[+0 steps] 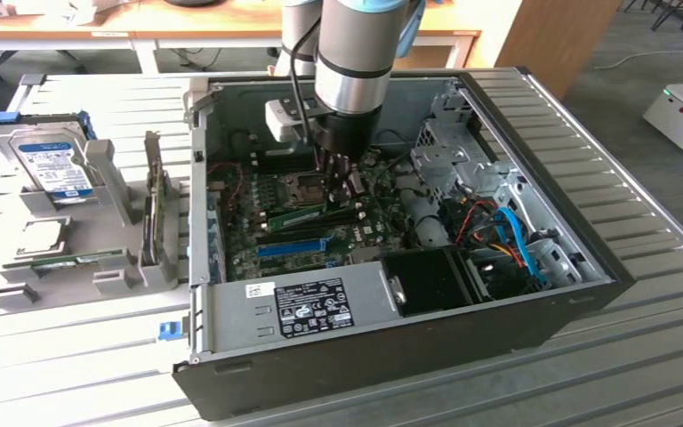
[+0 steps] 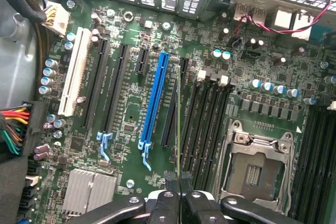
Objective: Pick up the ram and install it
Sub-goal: 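Insert the ram into the slot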
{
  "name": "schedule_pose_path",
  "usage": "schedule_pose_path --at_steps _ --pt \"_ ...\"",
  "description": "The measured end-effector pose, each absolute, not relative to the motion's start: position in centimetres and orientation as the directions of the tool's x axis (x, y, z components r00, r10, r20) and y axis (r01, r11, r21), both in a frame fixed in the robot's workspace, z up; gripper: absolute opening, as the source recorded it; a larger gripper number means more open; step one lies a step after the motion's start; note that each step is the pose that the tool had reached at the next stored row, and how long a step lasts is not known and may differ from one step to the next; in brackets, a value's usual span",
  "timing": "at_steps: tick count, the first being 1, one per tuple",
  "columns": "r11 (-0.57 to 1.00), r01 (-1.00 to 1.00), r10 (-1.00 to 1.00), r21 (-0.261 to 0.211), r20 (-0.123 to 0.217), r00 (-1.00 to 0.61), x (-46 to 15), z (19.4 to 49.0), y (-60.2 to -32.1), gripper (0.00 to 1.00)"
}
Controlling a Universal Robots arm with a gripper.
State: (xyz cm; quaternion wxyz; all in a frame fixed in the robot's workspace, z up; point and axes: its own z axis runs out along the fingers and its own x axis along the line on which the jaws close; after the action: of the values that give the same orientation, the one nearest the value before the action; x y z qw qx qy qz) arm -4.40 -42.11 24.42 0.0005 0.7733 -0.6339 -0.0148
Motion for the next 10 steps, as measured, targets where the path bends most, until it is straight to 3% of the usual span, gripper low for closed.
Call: schedule_pose_path --at_steps 10 --pt "-0.064 -0.998 -0.998 0.019 -0.022 0.064 -4.40 24.36 -42.11 0.12"
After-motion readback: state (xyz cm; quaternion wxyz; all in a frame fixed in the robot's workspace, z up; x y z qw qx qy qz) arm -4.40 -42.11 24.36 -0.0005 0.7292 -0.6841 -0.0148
